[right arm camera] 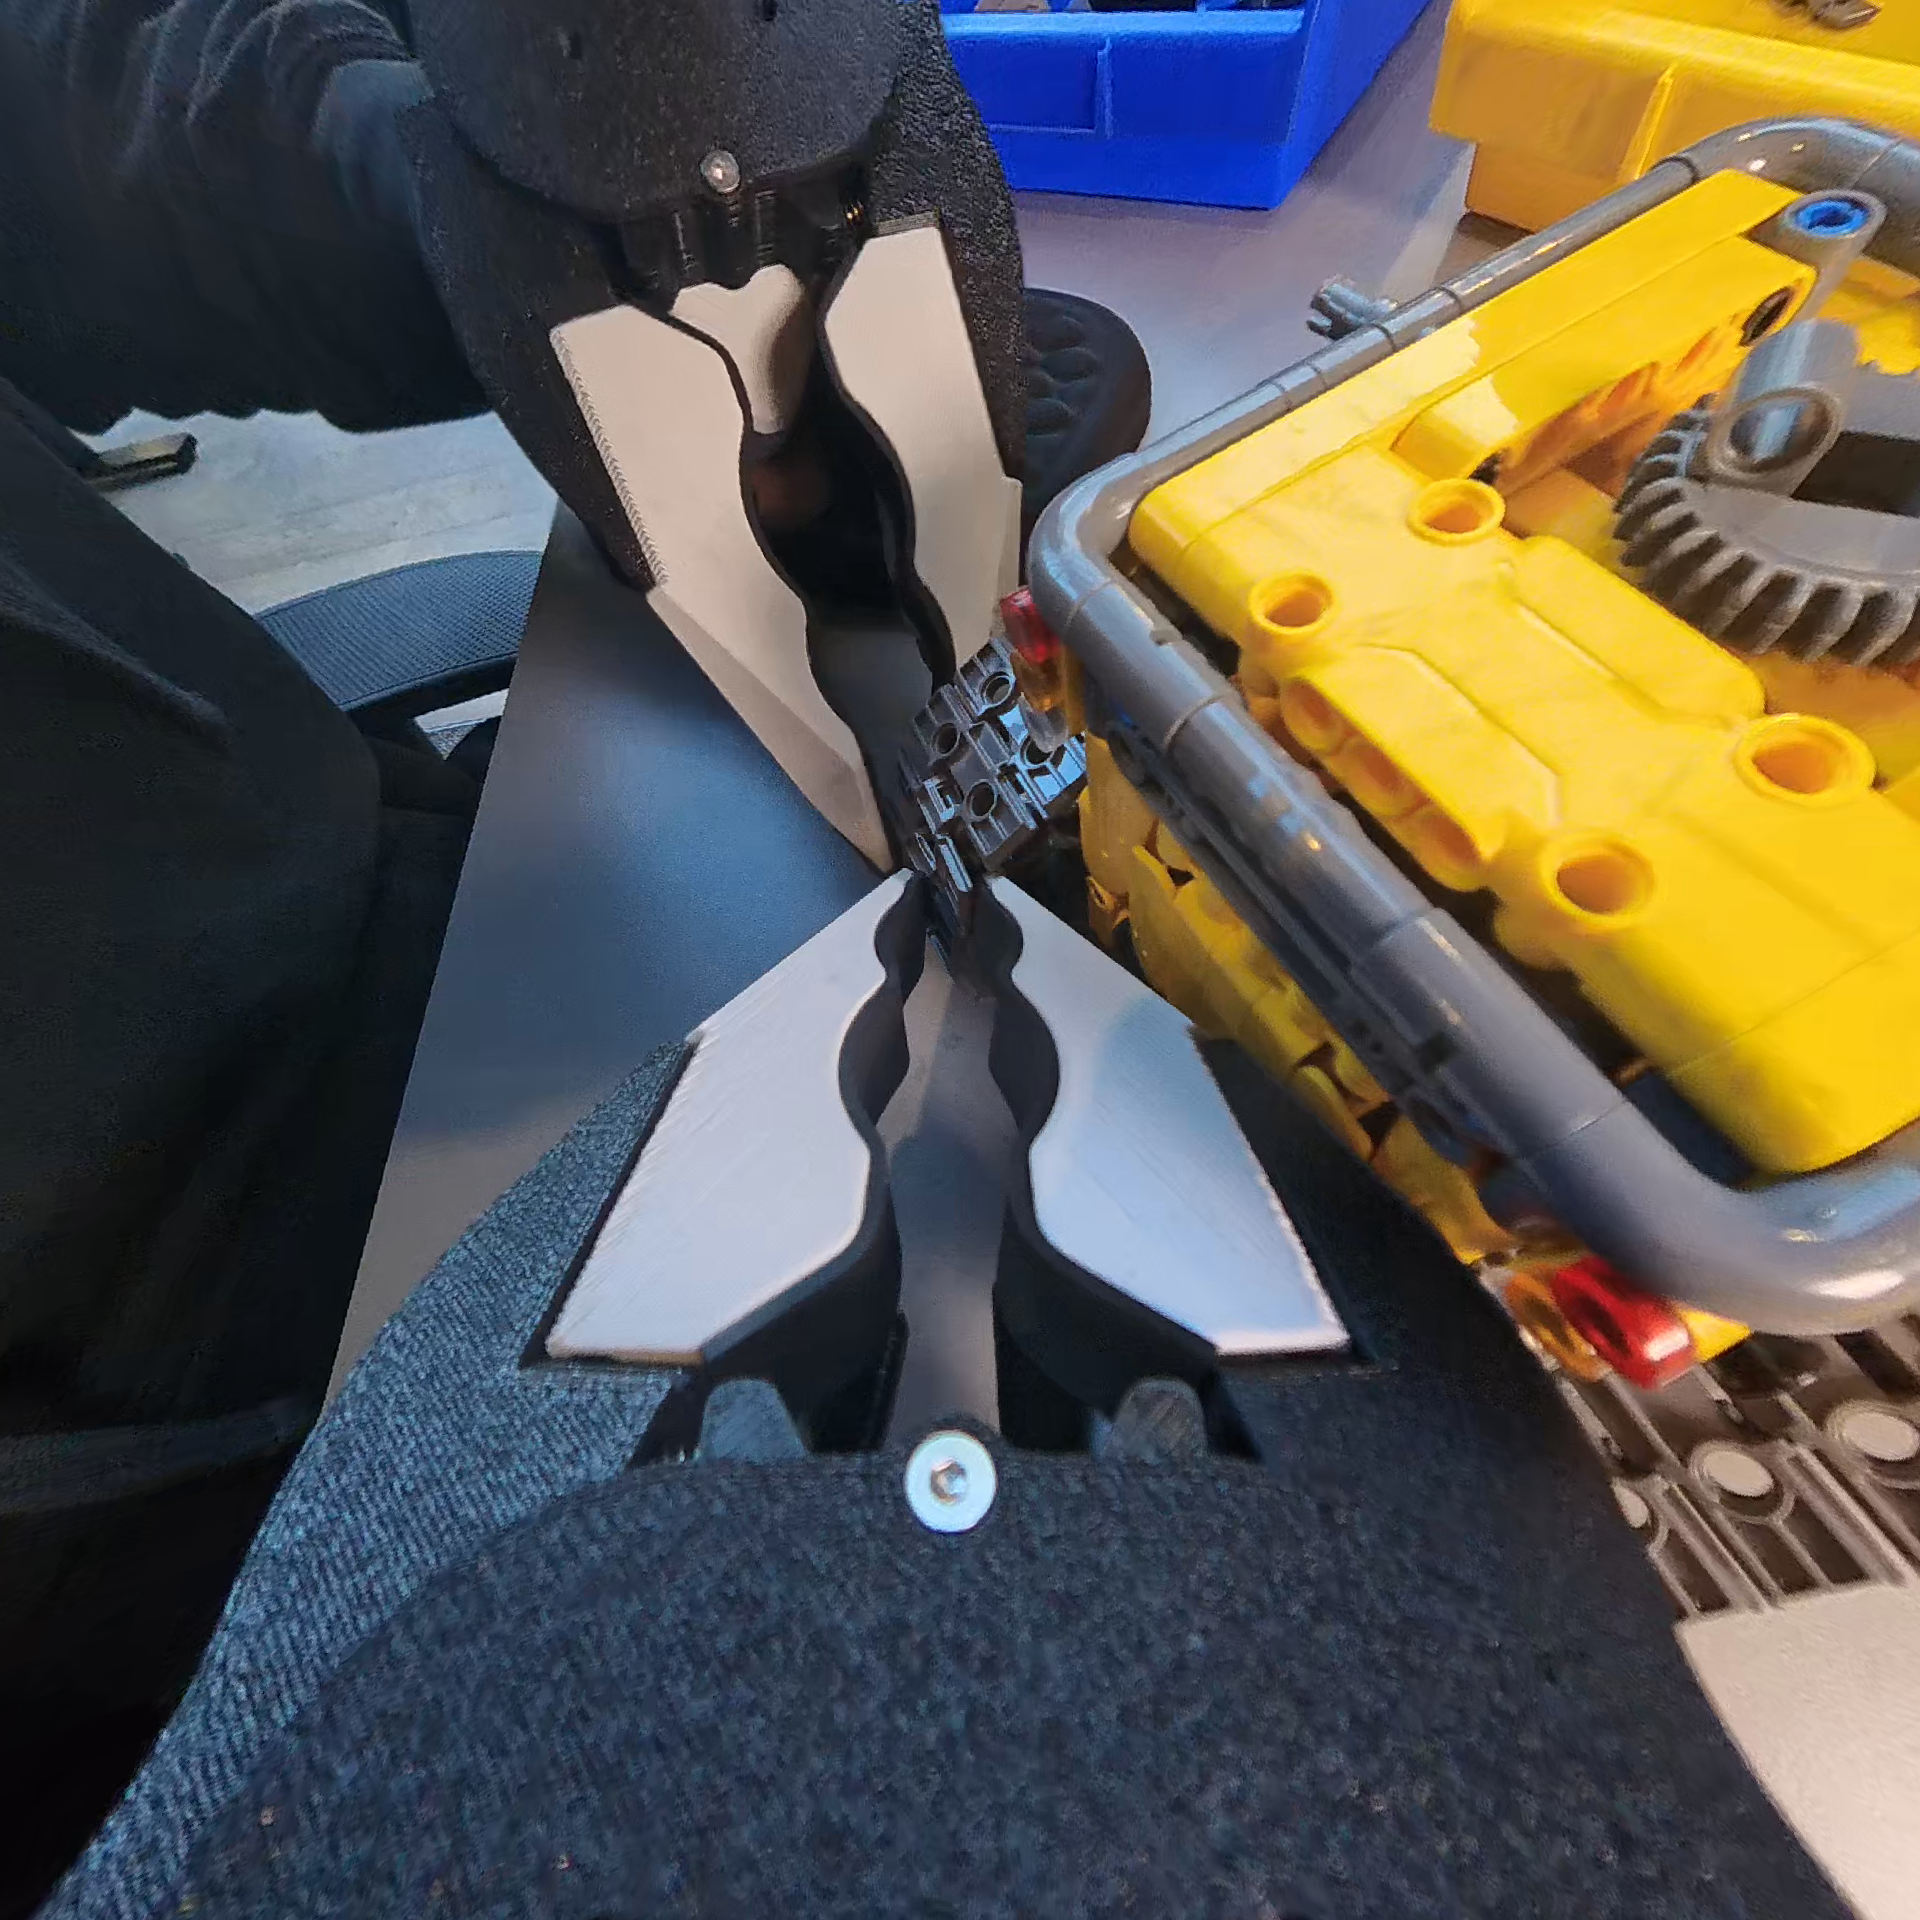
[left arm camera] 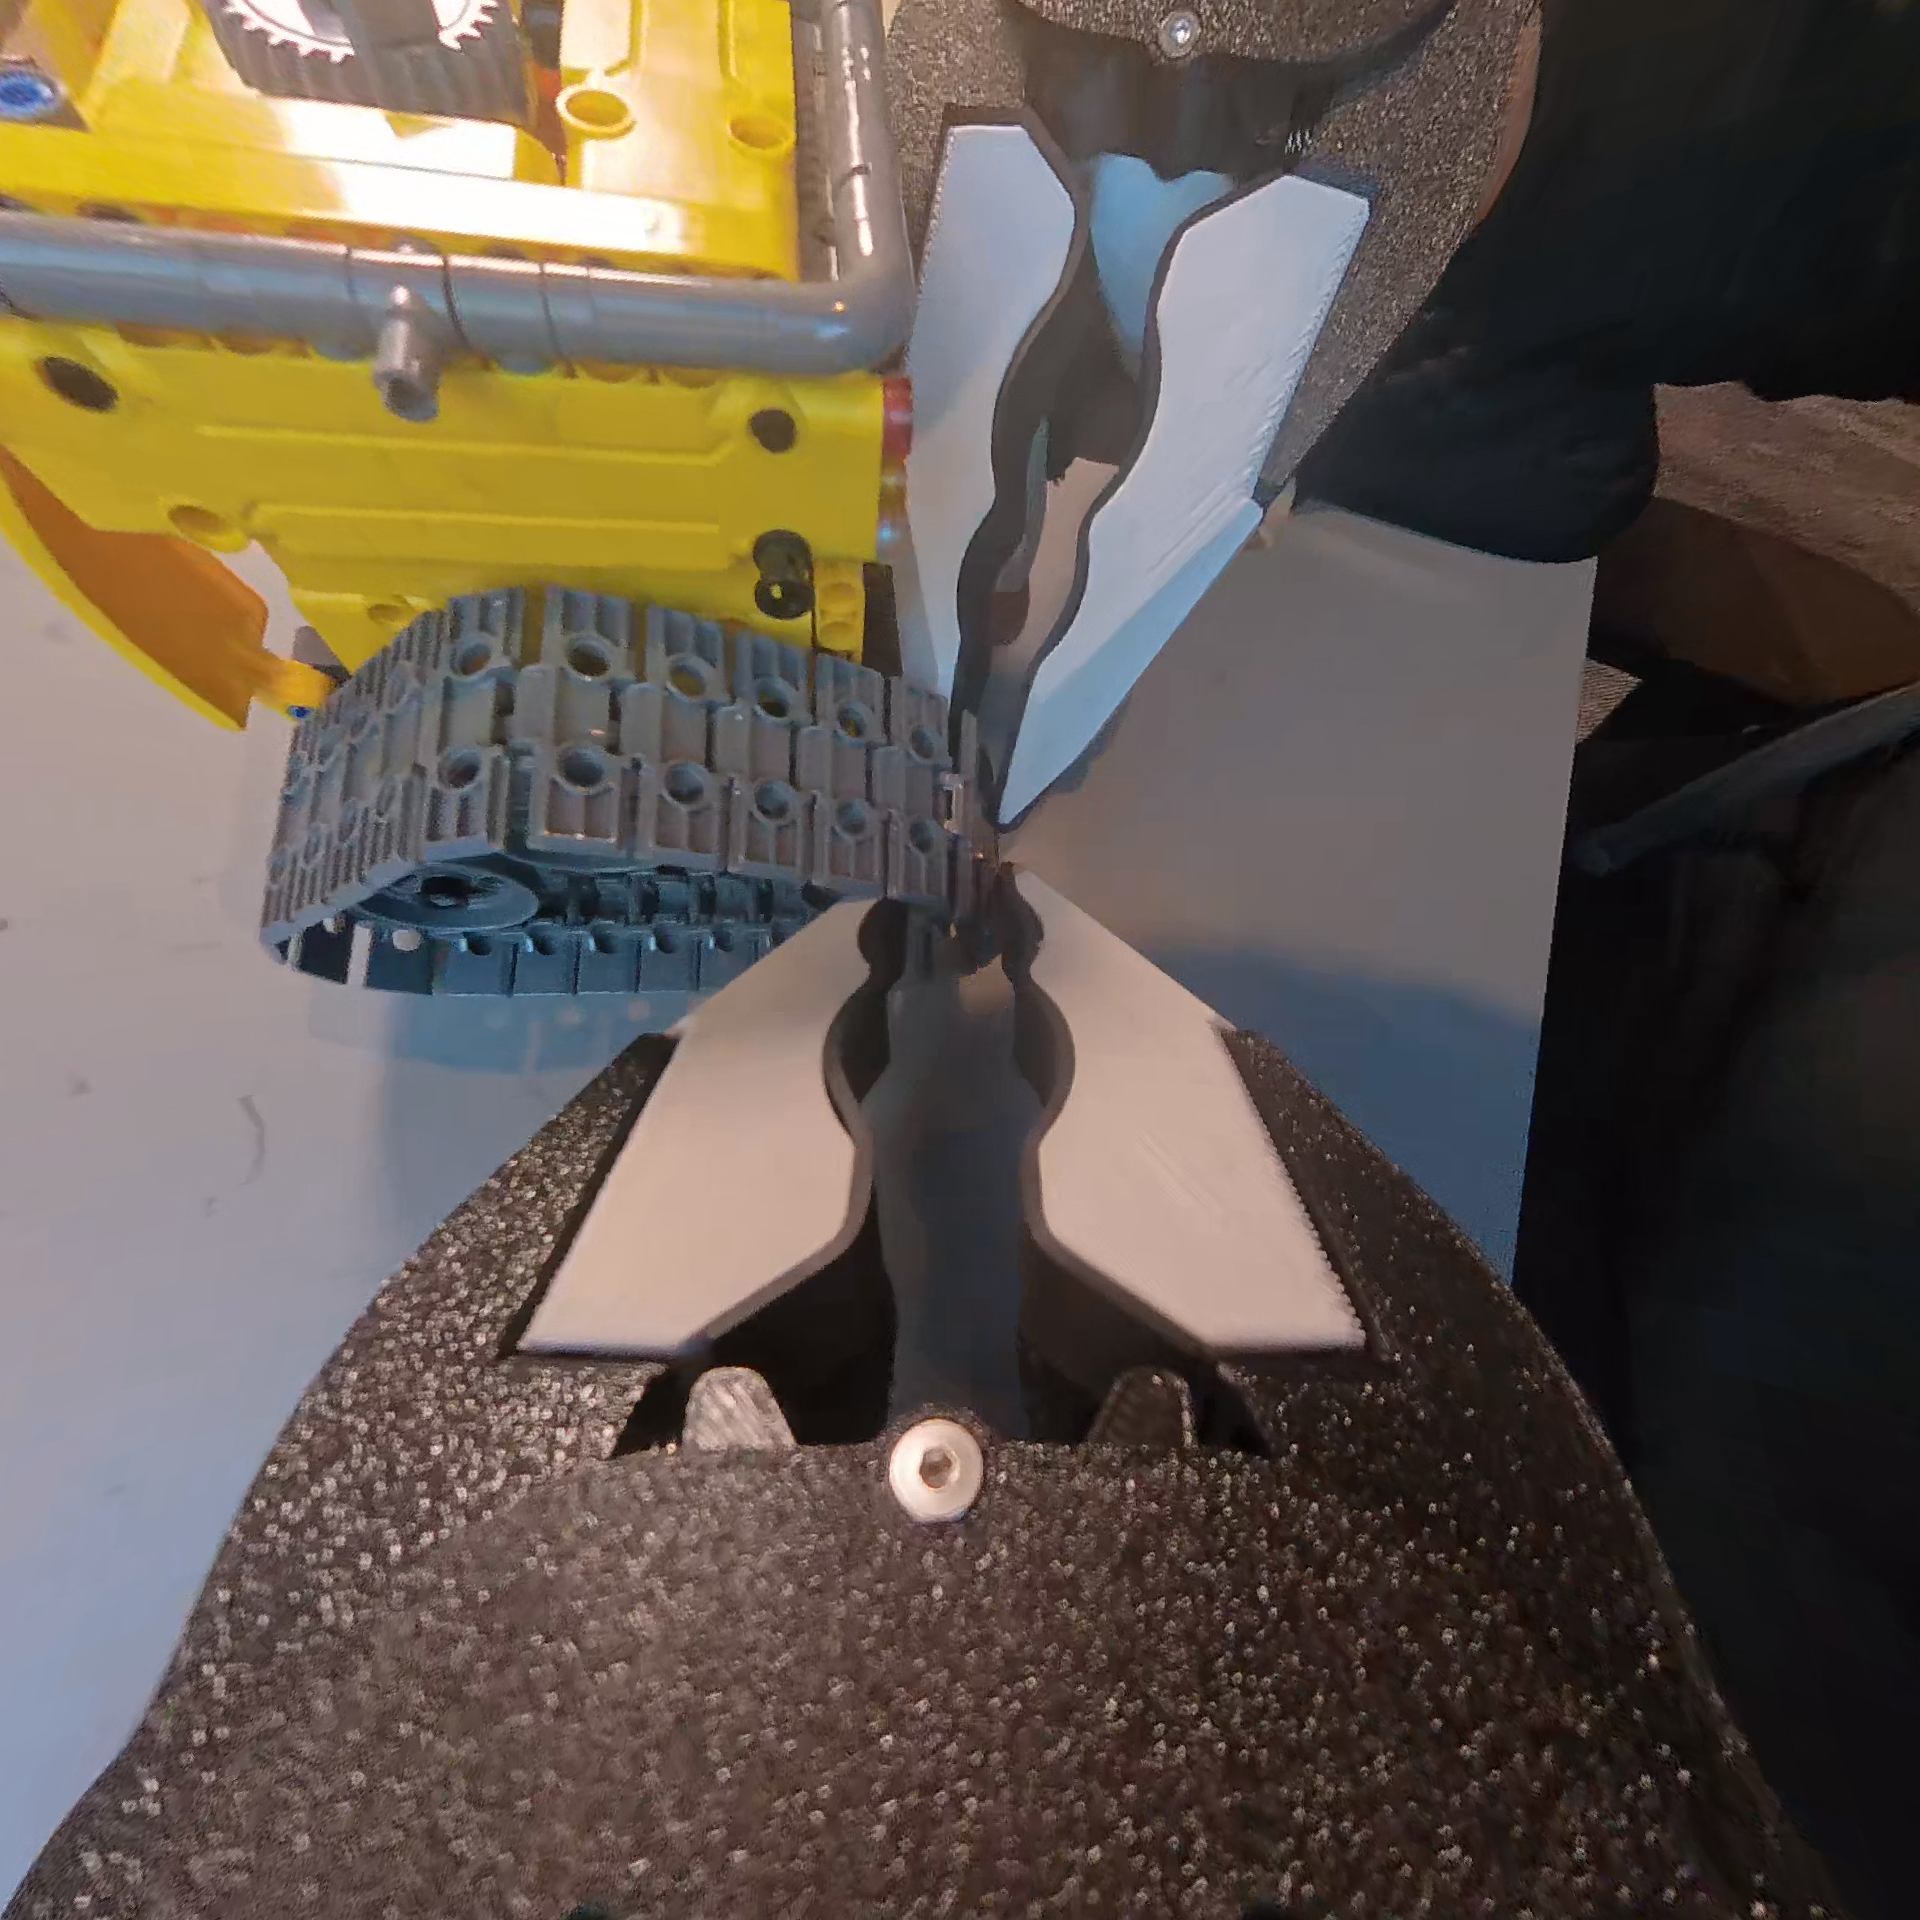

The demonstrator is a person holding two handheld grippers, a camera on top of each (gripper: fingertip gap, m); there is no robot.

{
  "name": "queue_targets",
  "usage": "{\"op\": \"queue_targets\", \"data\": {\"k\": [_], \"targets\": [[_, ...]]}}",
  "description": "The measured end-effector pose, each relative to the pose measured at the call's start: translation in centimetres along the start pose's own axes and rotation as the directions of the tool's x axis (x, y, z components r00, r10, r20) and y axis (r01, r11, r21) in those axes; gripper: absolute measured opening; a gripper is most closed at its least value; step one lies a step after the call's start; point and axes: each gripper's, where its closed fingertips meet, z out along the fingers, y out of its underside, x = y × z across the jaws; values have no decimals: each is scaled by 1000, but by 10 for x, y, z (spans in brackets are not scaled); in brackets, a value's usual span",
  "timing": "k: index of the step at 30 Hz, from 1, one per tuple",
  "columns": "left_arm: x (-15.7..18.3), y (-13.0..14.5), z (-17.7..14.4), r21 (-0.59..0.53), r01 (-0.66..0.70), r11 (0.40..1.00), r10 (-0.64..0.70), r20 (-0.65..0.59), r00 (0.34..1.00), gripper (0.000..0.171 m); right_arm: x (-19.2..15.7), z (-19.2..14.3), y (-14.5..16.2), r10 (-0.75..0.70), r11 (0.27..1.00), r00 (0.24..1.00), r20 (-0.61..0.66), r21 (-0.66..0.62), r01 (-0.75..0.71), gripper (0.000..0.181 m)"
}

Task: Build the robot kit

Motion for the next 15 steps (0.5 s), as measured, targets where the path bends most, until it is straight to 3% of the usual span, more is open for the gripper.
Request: {"op": "queue_targets", "data": {"k": [7,15], "targets": [[3,3,1,-75,-14,997,16,32,999,9,-1,1,2,-4,1000,1000,-1,-12,4,7],[7,5,0,-108,-11,994,4,-64,998,1,-2,3,2,-43,999,999,7,-13,43,6]]}}
